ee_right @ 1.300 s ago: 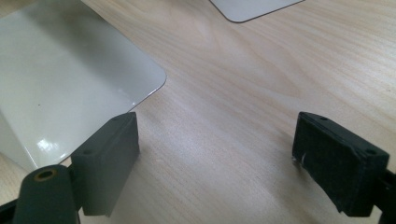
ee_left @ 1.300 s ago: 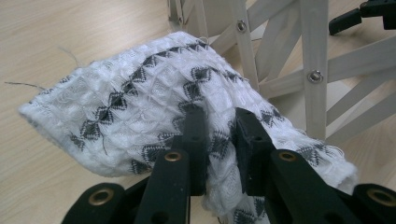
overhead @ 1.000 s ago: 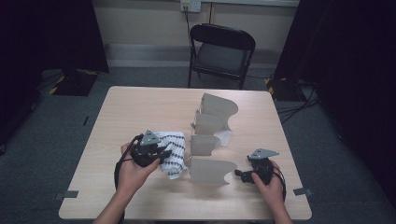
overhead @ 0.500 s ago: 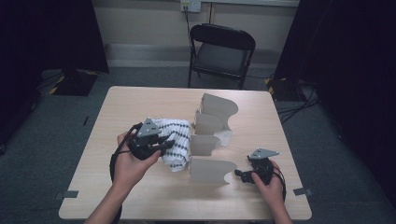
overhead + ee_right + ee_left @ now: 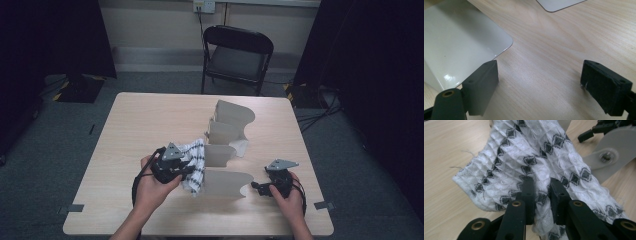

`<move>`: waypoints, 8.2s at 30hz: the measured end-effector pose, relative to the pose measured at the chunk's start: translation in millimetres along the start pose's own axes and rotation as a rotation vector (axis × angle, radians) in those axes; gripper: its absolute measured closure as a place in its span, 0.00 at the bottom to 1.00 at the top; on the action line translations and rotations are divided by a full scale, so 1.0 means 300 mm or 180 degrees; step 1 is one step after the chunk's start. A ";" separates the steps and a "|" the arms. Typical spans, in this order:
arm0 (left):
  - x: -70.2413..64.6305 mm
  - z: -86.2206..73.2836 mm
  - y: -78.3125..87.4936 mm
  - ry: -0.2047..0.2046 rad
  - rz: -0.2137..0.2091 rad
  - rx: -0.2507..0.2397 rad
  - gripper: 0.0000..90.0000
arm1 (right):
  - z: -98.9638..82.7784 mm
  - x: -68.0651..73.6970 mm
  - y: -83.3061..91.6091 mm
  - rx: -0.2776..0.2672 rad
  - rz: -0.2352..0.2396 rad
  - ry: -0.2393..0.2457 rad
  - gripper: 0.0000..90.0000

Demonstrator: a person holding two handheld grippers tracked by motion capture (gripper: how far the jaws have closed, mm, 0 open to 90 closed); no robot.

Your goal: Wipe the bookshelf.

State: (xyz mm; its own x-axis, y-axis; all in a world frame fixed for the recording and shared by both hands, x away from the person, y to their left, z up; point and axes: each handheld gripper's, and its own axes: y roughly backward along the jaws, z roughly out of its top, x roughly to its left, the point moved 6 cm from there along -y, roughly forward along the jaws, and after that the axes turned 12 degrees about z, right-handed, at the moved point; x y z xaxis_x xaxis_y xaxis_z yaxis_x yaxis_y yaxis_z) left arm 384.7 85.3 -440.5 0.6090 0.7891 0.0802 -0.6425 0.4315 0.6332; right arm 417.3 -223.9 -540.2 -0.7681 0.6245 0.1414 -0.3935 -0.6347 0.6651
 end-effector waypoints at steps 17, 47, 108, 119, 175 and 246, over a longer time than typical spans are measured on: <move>-0.034 -0.128 -0.112 0.0067 0.0003 0.0227 0.84 | 0.000 0.001 0.000 0.0004 0.0004 -0.0007 0.15; -0.038 -0.225 -0.144 -0.0037 0.0094 0.0375 0.77 | 0.000 0.001 0.000 0.0006 0.0002 -0.0006 0.15; -0.191 -0.219 -0.046 -0.0144 -0.0597 0.0175 0.57 | -0.049 0.125 0.150 -0.0143 0.0005 0.0147 0.18; -0.001 -0.256 -0.029 -0.0064 -0.0185 0.0281 0.55 | -0.045 0.136 0.154 -0.0178 0.0012 0.0187 0.19; -0.185 -0.236 -0.096 -0.0360 -0.0489 0.0147 0.51 | 0.006 0.369 0.132 -0.0266 0.0583 0.0597 0.57; 0.037 -0.277 -0.113 -0.0267 0.0018 0.0236 0.35 | 0.253 0.474 0.241 -0.0706 0.0581 0.0771 0.91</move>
State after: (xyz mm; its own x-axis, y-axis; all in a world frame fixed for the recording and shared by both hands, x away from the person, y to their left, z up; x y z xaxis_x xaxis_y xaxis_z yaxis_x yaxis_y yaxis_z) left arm 374.7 115.8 -525.0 0.6441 0.7508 0.1462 -0.6119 0.3911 0.6874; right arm 317.9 -146.4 -416.5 -0.9225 0.3830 0.0478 -0.3186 -0.8253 0.4662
